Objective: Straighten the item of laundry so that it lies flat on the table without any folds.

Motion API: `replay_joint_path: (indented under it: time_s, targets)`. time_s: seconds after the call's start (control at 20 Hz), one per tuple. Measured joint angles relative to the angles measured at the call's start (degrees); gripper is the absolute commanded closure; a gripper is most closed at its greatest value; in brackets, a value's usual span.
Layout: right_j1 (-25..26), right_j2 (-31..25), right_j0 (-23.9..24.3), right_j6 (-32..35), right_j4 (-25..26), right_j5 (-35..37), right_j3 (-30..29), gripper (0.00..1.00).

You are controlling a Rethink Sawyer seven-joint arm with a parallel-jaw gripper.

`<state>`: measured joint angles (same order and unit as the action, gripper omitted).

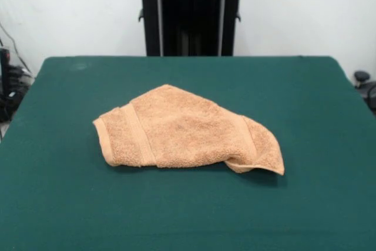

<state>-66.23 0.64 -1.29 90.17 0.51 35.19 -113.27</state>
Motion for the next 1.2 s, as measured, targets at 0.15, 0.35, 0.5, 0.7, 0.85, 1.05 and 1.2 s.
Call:
replay_joint_path:
  time_s: [0.15, 0.35, 0.5, 0.7, 0.85, 1.05, 1.2]
  targets:
    - [2.09, 0.18, -0.06, 0.0, 0.02, 0.21, 3.11, 0.0]
    - [5.01, 0.58, -0.11, 0.0, 0.11, 0.21, 5.79, 0.0]
    - [8.22, 1.28, -0.31, 0.0, 0.19, 0.22, 7.91, 0.0]
    - [12.56, 2.22, -0.44, 0.0, 0.26, 0.22, 10.52, 0.0]
    - [16.21, 3.28, -0.63, 0.0, 0.35, 0.21, 12.75, 0.0]
    - [20.64, 4.33, -1.04, 0.0, 0.43, 0.2, 15.54, 0.0]
    - [23.87, 5.06, -1.51, 0.0, 0.51, 0.2, 17.86, 0.0]
